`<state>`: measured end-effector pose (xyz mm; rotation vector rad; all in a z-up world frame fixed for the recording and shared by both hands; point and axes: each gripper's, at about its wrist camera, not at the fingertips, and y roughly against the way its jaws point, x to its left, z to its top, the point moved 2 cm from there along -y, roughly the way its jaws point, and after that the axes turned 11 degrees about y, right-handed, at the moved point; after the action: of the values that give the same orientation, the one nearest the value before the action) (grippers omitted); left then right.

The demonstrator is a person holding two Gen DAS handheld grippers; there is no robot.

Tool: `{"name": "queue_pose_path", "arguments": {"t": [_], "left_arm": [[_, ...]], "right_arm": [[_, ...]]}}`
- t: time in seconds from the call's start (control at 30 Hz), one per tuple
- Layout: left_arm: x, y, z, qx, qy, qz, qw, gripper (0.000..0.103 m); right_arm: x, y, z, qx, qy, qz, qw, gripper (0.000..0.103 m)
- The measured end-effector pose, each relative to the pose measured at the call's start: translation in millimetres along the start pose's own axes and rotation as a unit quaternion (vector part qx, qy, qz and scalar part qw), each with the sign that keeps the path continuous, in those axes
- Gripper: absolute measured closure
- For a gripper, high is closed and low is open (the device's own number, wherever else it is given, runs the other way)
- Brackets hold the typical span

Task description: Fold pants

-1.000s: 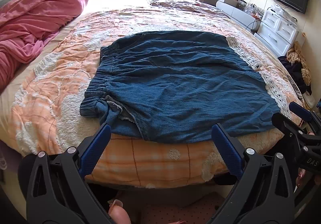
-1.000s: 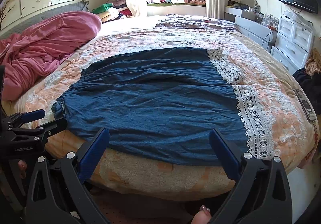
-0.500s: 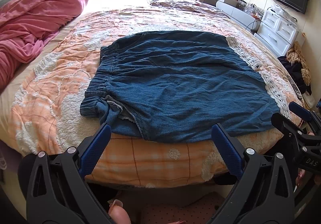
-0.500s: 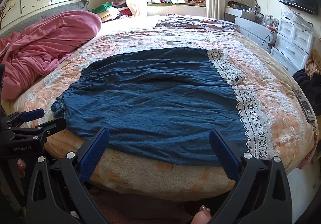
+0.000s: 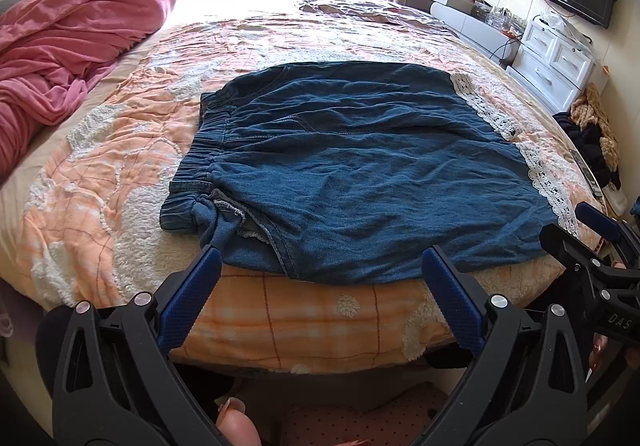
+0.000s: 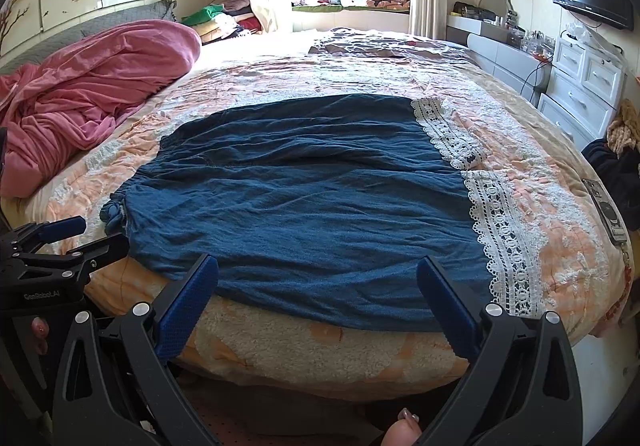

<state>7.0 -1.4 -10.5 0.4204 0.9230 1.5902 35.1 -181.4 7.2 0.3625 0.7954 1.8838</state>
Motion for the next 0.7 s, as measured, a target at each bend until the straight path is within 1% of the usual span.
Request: {"name": "queue_pose_path", "arguments": {"t": [0.5,0.6,0.7], "left_arm": [[-2,-7,6,0.005,-0.002,-0.009,0.9999,0.009],[2,-11,12,0.006,0.001,-0.011,0.9999,0.009],[14,-19,24,0.015,0.013,-0.015,0.9997,0.009]], "right_arm": [[-3,-11,5,0.004,0.003,0.001,1.000,0.004],[-4,-18,13,0.006,0.012,0.006,1.000,0.004],[-4,-29,28,0.004,0.030,0.014,0.999,0.004]]}}
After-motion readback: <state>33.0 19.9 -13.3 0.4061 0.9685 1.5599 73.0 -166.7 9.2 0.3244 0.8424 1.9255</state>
